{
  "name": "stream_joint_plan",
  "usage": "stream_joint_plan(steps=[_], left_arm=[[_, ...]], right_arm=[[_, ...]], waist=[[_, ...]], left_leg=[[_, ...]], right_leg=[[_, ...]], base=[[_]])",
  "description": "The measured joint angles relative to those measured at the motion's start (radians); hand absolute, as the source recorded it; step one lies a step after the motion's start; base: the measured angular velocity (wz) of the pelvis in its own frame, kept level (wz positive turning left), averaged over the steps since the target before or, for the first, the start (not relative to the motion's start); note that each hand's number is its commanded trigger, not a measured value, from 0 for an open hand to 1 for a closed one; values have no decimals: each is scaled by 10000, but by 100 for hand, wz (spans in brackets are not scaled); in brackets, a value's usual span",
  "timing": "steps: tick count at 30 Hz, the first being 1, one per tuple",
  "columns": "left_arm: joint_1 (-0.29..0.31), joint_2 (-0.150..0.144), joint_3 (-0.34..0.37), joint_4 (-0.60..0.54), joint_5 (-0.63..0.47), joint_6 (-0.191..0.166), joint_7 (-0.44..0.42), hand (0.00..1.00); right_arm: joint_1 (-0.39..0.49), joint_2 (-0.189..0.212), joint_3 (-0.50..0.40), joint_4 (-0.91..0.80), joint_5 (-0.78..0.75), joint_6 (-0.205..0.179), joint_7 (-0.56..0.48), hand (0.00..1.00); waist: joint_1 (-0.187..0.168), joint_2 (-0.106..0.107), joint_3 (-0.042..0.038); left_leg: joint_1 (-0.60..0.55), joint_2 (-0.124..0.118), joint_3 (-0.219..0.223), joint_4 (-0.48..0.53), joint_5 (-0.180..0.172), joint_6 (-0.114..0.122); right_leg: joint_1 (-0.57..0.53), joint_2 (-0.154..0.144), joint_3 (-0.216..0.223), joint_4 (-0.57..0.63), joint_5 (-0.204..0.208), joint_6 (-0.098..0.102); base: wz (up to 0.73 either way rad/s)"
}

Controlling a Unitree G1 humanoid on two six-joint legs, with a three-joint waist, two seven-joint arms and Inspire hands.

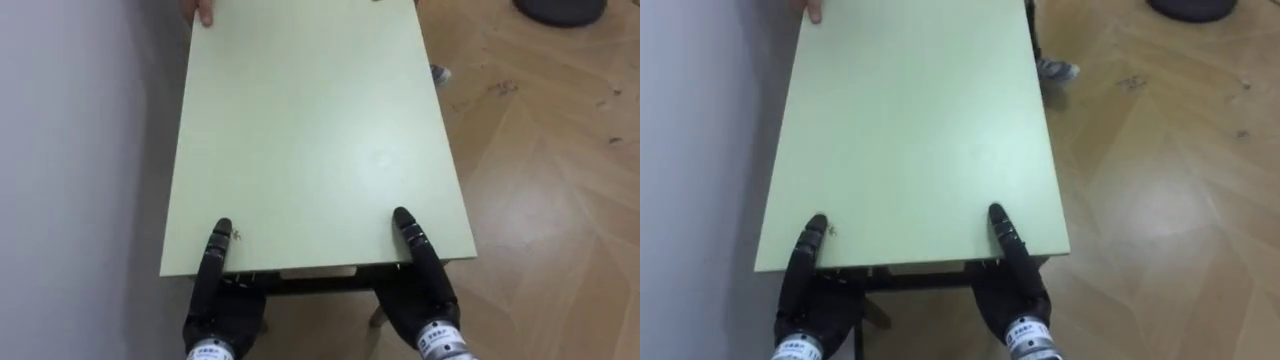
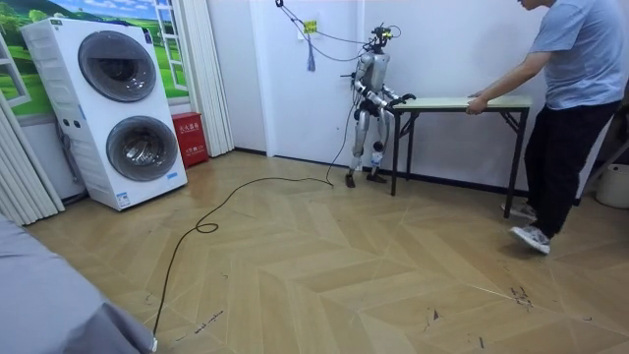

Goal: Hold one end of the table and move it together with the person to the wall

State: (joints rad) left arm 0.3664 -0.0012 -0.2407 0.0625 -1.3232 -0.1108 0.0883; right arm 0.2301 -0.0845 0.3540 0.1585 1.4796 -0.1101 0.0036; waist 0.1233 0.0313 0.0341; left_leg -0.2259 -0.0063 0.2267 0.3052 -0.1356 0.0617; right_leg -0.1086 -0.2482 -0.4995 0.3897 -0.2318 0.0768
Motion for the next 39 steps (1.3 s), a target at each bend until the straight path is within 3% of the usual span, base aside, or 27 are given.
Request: stream_joint_plan(steps=[2,3,5,6,7,9,13,18,26,28,32,37,38,39], left_arm=[[22,-71,29,11,-32,10,-1,100],[18,-106,28,52,-31,26,0,100],[-16,-95,25,174,-31,125,7,100],[-13,-69,-3,205,-29,220,85,100],[-16,-36,17,212,-26,236,122,100],[-59,-40,33,299,-21,314,136,100],[-46,-49,121,515,33,482,125,100],[-49,-51,204,825,310,604,-57,100],[-348,-46,427,1760,751,803,-1084,100],[-432,-48,510,2150,846,812,-1422,100],[-574,-46,629,2655,875,981,-1624,100],[-643,-47,786,2854,876,1072,-1853,100],[-643,-47,796,2879,876,1072,-1883,100],[-643,-47,814,2933,876,1071,-1940,100]], right_arm=[[-76,-91,-60,1,-7,53,-1,100],[-67,-112,-103,1,-7,90,-4,100],[27,-248,-152,1,13,185,-60,100],[142,-200,-191,1,-19,225,-96,100],[184,-140,-201,1,-36,266,-107,100],[229,-142,-270,5,-56,322,-135,100],[244,-199,-325,187,-116,392,-138,100],[235,26,-421,509,-299,473,-135,100],[51,206,-614,1098,-357,593,122,100],[51,296,-659,1357,-400,595,362,100],[38,450,-816,1588,-692,691,382,100],[33,453,-778,1654,-759,691,440,100],[39,454,-763,1655,-759,690,445,70],[58,455,-715,1668,-757,690,461,58]], waist=[[64,2,3],[-96,-12,-5],[-214,-48,-2],[-256,-57,3],[-309,-65,5],[-398,-72,-3],[-135,-125,12],[-126,-172,13],[-97,-296,-64],[-70,-286,-69],[-66,-199,-179],[-58,-135,-210],[-58,-135,-211],[-56,-126,-206]], left_leg=[[-14,-71,89,-103,4,16],[10,-67,86,-114,17,53],[187,-122,-106,-158,9,143],[374,-153,-313,-223,5,150],[427,-158,-505,-246,1,155],[463,-225,-642,-298,-1,149],[834,-231,-382,-625,-7,140],[1319,-245,-396,-956,-13,130],[1503,-234,-396,-1046,-32,99],[1606,-237,-388,-1048,-36,94],[1699,-240,-382,-1045,-67,65],[1727,-220,-382,-1061,-74,35],[1737,-214,-382,-1062,-75,30],[1776,-202,-382,-1068,-82,19]], right_leg=[[-3,-88,-40,122,-14,11],[92,-137,-70,179,-13,12],[280,-110,331,259,24,44],[295,-25,844,238,53,72],[312,296,1576,-329,11,59],[269,625,2097,-1074,395,44],[666,676,2215,-1277,450,56],[1205,773,2221,-1725,625,69],[1352,803,2210,-1728,627,69],[1465,808,2217,-1770,633,68],[1606,850,2219,-1884,653,74],[1605,907,2223,-1899,653,74],[1607,913,2222,-1899,653,73],[1608,924,2217,-1902,653,74]], base=[[14],[45],[45],[30],[31],[29],[-2],[-1],[0],[0],[-1],[0],[0],[0]])
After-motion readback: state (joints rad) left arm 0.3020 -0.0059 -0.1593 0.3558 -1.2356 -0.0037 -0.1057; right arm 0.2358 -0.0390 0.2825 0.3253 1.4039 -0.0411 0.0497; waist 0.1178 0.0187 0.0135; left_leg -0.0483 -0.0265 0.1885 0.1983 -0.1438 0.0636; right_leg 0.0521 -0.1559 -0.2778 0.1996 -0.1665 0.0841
